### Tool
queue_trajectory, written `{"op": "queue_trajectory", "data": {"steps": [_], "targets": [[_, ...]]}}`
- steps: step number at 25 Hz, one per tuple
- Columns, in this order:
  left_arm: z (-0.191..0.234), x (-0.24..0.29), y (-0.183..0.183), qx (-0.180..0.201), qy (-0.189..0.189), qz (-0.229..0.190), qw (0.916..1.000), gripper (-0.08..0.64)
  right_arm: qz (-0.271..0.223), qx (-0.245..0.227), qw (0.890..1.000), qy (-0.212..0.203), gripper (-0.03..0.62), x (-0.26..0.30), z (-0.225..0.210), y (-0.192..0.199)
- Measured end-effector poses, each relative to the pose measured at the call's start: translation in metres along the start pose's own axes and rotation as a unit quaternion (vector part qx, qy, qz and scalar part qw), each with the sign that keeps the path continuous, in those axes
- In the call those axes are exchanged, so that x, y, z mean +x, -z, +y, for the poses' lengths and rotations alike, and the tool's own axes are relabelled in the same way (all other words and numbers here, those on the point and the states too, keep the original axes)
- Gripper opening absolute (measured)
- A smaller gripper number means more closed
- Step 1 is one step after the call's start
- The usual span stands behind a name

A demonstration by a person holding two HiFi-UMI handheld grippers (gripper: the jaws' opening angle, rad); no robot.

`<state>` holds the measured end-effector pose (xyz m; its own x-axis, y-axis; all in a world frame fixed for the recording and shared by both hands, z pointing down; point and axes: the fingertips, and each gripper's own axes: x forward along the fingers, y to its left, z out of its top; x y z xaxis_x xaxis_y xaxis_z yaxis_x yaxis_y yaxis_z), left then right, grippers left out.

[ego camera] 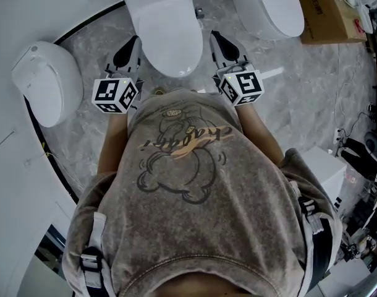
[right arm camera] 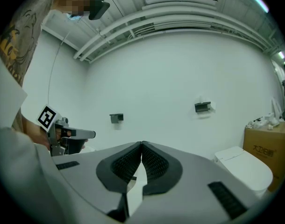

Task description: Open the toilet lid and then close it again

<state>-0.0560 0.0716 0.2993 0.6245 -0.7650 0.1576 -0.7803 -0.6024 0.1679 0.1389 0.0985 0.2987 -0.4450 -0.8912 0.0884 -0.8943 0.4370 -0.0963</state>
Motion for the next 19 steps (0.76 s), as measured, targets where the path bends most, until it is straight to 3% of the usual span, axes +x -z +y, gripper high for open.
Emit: {"op": "queue_trajectory", "data": {"steps": [19], "targets": [[-0.003,-0.011,0.008,-0.009,-0.019,-0.001,0.9998,0.009,0.000,0.003,1.000,0.001,0.028,-0.012,0.003,0.006]]}}
